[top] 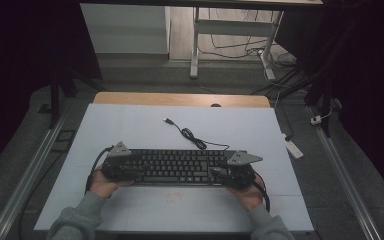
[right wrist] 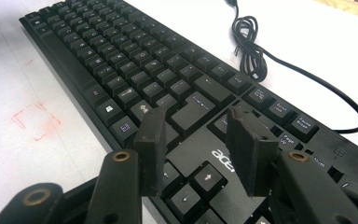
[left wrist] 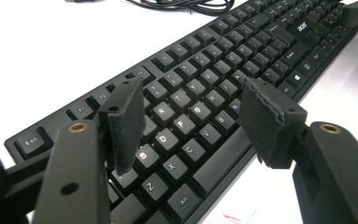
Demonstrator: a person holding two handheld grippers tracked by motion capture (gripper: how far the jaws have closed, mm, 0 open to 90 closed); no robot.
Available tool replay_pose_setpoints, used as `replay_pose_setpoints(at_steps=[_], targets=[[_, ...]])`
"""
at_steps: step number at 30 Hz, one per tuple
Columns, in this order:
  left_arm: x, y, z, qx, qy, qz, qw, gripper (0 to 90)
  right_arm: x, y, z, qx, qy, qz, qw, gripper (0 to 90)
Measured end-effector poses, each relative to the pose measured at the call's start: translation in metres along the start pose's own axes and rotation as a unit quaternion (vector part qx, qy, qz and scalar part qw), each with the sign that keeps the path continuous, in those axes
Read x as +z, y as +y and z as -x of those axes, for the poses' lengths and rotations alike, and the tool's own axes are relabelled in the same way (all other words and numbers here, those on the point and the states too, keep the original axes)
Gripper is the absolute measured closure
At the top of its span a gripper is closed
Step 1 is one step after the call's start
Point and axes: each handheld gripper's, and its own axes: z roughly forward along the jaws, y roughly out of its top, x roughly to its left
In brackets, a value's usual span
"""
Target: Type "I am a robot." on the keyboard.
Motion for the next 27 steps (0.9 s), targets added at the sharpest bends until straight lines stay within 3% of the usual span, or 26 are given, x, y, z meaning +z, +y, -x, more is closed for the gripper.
replay_pose_setpoints(at_steps=[18, 27], targets=[[-0.005, 0.0, -0.006, -0.007, 0.008, 0.002, 0.9999, 40.0, 0.0, 0.0, 0.0, 0.0, 0.0, -0.001, 1.0, 57.6], [-0.004, -0.004, -0.015, -0.012, 0.031, -0.013, 0.9994, 44.9, 0.001, 0.0, 0.0, 0.0, 0.0, -0.003, 1.0, 57.6]])
